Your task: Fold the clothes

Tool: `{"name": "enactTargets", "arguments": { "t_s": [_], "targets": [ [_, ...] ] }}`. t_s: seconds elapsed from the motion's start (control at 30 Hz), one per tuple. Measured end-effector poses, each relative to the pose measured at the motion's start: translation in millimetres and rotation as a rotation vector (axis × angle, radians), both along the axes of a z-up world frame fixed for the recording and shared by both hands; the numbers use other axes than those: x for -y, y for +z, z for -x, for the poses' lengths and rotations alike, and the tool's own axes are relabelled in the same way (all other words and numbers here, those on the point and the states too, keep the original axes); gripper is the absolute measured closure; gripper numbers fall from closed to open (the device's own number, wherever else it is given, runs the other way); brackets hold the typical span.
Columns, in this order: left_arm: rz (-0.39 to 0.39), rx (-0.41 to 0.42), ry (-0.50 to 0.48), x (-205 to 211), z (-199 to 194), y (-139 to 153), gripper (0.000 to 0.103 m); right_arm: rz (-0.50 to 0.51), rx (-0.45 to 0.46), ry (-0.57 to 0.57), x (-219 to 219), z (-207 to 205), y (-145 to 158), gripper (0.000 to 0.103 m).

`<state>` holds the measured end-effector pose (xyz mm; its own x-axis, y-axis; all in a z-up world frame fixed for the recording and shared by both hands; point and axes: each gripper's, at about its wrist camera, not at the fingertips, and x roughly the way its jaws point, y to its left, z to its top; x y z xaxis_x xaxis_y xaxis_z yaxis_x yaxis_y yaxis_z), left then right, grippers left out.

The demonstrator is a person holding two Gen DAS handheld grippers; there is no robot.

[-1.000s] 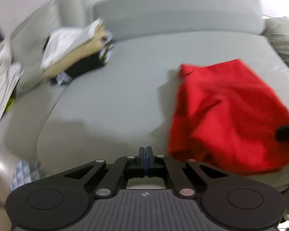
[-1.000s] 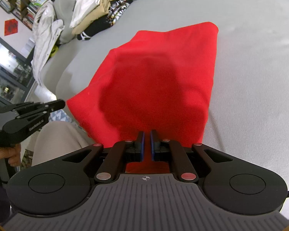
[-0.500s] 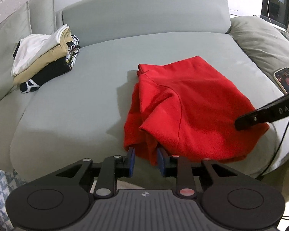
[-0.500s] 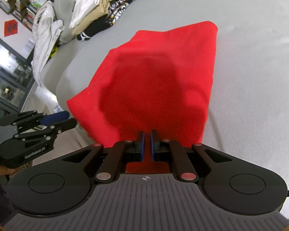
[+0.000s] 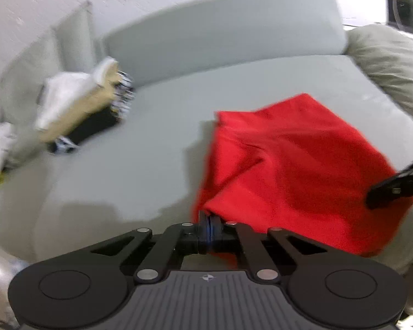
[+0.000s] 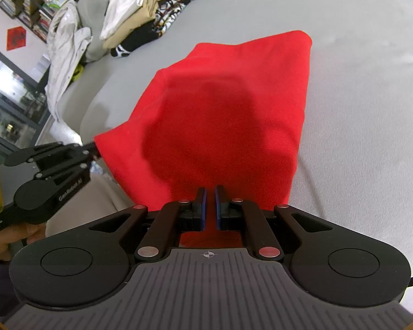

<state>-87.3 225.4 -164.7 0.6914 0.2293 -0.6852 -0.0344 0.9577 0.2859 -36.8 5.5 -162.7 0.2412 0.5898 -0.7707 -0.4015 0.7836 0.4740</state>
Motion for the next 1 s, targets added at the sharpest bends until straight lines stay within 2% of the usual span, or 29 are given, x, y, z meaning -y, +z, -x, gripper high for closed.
{"name": "enactTargets", "arguments": {
  "t_s": [0.1,0.17,0.33,0.37,0.4,0.47,0.5,0.53,0.6,0.67,0.7,0.77,0.87,0.93,1.0],
  "targets": [
    [0.046,-0.012,0.112,-6,4,0,0.100,-0.001,-0.007,-0.009,1,0,-1,0.098],
    [0.050,-0.044,0.148,-1,6,-5,0.100,0.003,-0.009,-0.013,1,0,-1,0.098],
    [0.118,-0.122,0.243,-9,12,-2,0.088,0.011,-0.026,-0.028,2,2,0,0.097],
    [0.122,-0.114,0.262,-13,17,3,0.085,0.009,-0.039,-0.037,4,2,1,0.093],
    [0.127,-0.101,0.284,-19,22,9,0.076,0.009,-0.055,-0.049,8,3,3,0.088],
    [0.146,-0.039,0.328,-30,33,24,0.077,0.016,-0.041,-0.066,16,8,13,0.080],
    [0.181,0.006,0.330,-35,37,32,0.086,0.025,-0.001,-0.067,20,12,20,0.077],
    [0.240,0.053,0.293,-37,38,37,0.094,0.043,0.046,-0.067,23,17,27,0.076],
    [0.349,0.116,0.162,-32,32,43,0.096,0.081,0.124,-0.080,25,22,34,0.076],
    [0.398,0.107,0.003,-13,19,40,0.096,0.076,0.148,-0.092,22,21,35,0.077],
    [0.394,0.092,-0.050,-1,11,35,0.095,0.074,0.154,-0.085,17,20,34,0.077],
    [0.330,0.042,-0.046,13,-8,18,0.096,0.086,0.196,-0.056,4,18,33,0.077],
    [0.268,-0.033,0.061,8,-24,-8,0.100,0.157,0.288,0.020,-14,23,25,0.077],
    [0.274,-0.064,0.123,-4,-26,-22,0.099,0.204,0.290,0.074,-15,30,15,0.078],
    [0.293,-0.057,0.131,-11,-22,-25,0.099,0.214,0.292,0.106,-5,42,12,0.082]
  ]
}}
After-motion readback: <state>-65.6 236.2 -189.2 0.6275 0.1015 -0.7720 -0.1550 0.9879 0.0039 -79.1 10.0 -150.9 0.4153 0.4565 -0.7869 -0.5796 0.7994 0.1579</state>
